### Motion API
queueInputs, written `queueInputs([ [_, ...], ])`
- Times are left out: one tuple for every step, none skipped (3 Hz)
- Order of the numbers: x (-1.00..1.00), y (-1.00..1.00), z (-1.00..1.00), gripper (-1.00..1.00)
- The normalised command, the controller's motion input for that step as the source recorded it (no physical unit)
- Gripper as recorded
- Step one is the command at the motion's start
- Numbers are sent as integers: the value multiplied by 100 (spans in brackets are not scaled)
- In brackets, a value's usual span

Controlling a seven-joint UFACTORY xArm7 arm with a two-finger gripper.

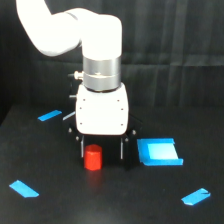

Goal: Pick up the red object from the table

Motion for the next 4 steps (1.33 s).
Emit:
queueInputs([
  [9, 6, 0, 44],
  [-6, 6, -6, 50],
  [13, 3, -4, 55],
  [-9, -6, -3, 51],
])
